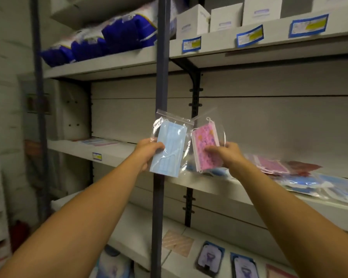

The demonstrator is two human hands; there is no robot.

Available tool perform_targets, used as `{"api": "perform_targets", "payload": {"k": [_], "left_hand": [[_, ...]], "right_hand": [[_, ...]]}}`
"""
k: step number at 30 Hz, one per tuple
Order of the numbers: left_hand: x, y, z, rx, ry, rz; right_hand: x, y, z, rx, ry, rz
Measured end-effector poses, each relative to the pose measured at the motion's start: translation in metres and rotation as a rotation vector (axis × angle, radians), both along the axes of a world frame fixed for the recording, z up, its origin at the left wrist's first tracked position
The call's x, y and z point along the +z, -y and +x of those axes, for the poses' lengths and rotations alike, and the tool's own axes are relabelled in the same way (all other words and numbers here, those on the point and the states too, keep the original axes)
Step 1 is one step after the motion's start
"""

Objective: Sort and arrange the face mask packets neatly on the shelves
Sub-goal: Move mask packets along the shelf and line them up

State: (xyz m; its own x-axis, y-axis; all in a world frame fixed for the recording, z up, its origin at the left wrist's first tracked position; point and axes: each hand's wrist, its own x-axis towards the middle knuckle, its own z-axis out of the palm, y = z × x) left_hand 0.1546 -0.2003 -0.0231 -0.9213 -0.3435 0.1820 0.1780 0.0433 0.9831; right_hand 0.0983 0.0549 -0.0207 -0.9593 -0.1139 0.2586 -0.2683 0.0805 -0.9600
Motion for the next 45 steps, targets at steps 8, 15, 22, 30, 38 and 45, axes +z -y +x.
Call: {"api": "perform_targets", "payload": {"k": [8,15,22,30,38,45], "left_hand": [[-0.014,0.083,0.029,0.136,-0.027,-0.029],[-0.018,0.177,0.05,0.227,-0.006,-0.031],[-0.011,0.267,0.063,0.29,-0.057,-0.035],[-0.015,0.358,0.064,0.371,-0.052,-0.079],[-0.018,0.406,0.034,0.348,-0.044,-0.089],[-0.015,0.449,-0.023,0.316,-0.08,-0.06]], "right_hand": [[-0.001,0.087,0.009,0.136,-0.041,0.092],[-0.003,0.187,0.021,0.185,-0.074,0.129],[-0.006,0.284,0.011,0.181,-0.076,0.132],[-0.01,0.354,-0.007,0.068,-0.04,0.063],[-0.014,0.396,-0.041,0.052,-0.076,-0.093],[-0.009,0.44,-0.093,0.049,-0.102,-0.121]]}}
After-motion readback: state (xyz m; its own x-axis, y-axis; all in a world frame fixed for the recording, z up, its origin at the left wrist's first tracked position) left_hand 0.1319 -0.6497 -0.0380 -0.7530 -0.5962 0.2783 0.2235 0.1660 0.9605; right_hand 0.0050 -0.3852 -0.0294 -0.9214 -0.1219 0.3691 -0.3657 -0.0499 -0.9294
